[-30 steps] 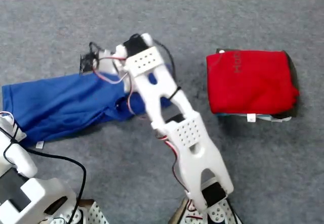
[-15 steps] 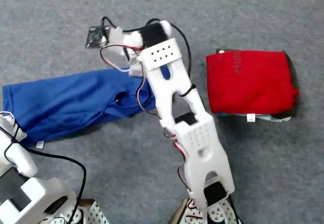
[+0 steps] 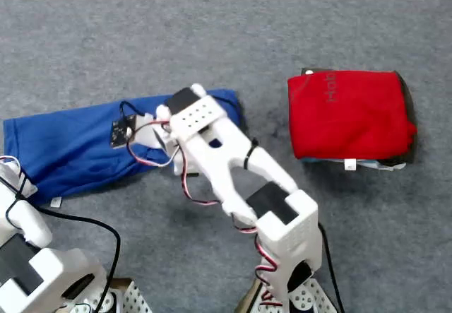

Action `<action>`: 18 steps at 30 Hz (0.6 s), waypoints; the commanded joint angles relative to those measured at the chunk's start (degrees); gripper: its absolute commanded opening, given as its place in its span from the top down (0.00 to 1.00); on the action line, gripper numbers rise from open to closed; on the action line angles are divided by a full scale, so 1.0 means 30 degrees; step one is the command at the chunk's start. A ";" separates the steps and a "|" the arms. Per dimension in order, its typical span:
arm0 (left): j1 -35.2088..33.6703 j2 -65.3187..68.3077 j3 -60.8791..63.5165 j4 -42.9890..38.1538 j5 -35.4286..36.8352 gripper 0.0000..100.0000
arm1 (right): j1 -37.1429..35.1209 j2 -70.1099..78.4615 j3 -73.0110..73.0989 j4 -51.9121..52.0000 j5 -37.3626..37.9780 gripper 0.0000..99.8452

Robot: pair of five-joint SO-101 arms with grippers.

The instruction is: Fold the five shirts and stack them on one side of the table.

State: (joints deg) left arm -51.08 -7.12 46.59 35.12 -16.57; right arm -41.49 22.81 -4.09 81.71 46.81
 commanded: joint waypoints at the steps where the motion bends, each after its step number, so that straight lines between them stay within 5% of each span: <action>1: 0.0059 -0.0103 -0.0850 -0.0029 0.0176 0.98 | -0.0161 0.1070 -0.0513 -0.2139 -0.0527 1.00; 18: 0.0059 -0.0103 -0.0850 0.0000 0.0176 0.98 | 0.2154 1.0974 -2.2051 0.0147 -0.0498 1.00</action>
State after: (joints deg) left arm -51.08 -7.12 46.59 35.12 -16.57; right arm -36.04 52.79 -59.74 81.63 46.11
